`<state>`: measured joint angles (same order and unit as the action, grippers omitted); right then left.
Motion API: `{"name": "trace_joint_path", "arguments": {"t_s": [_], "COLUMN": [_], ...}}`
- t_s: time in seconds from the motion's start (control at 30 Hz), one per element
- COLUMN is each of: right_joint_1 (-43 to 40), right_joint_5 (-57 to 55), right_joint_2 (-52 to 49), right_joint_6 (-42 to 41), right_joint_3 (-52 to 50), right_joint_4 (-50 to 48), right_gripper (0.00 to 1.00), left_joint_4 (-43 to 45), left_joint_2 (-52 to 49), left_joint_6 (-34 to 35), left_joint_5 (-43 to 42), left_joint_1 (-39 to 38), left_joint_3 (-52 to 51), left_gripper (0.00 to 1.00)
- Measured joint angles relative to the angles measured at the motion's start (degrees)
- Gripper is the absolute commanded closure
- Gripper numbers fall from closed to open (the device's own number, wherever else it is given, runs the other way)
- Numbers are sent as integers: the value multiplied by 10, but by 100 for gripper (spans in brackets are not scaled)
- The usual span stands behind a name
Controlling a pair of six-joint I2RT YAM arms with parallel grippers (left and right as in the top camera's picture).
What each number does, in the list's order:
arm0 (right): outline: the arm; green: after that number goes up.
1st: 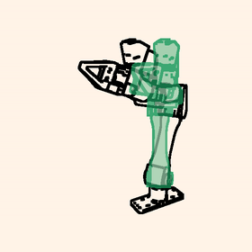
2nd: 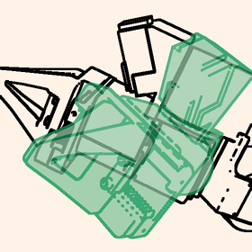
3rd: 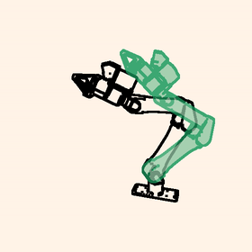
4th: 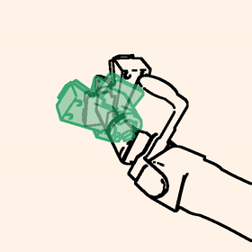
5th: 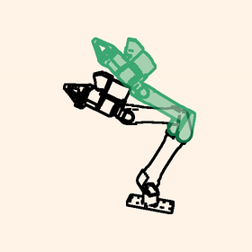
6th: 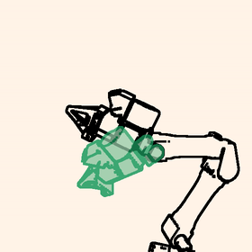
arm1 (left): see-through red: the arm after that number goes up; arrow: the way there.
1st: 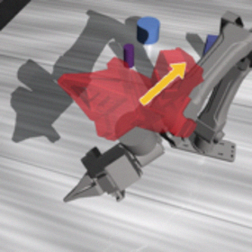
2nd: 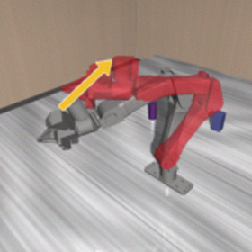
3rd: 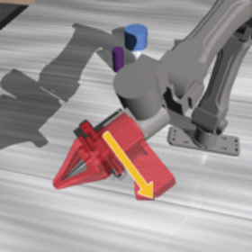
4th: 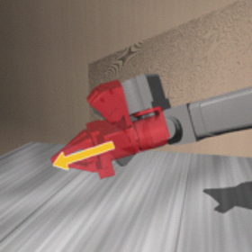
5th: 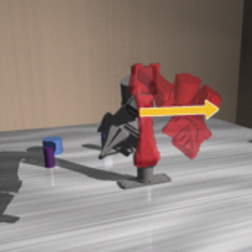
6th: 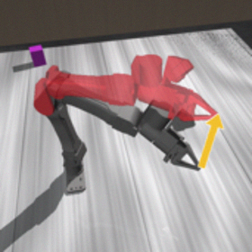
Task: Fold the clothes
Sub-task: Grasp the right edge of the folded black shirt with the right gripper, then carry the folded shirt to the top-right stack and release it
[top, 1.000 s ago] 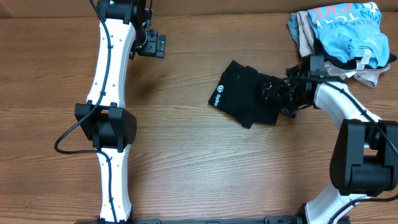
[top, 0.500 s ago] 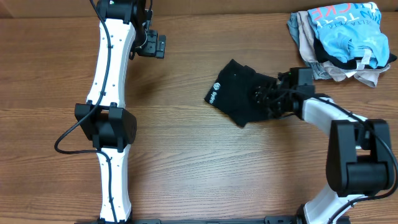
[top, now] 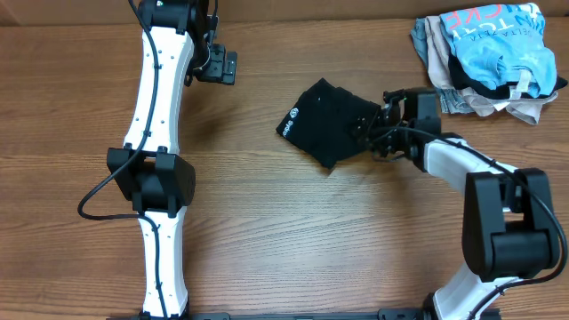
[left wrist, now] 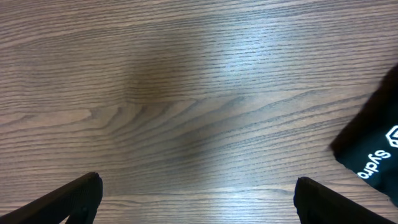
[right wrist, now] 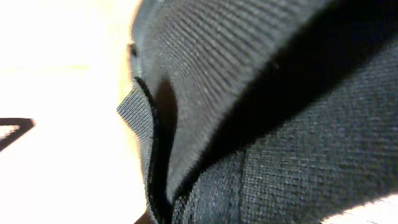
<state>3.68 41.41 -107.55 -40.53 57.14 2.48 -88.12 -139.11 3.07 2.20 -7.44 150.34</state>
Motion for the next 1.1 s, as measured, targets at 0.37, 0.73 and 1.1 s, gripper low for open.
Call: {"name": "trace_joint_path", "arguments": {"t_s": [0.37, 0.73, 1.1], "right_joint_1": [-69, -154, -247], "right_joint_5": [75, 60, -65], "right_joint_2": [36, 43, 35], "right_joint_6": [-3, -12, -110], "right_joint_3": [191, 350, 359], "right_joint_4": [103, 99, -40], "right_gripper": [96, 96, 96], "left_joint_4": [1, 3, 27], "left_joint_2": [0, 0, 0], "left_joint_6": [0, 0, 0], "left_joint_5": [0, 0, 0], "left_joint_1": [0, 0, 0], "left_joint_3": [0, 0, 0], "left_gripper": [0, 0, 0]}}
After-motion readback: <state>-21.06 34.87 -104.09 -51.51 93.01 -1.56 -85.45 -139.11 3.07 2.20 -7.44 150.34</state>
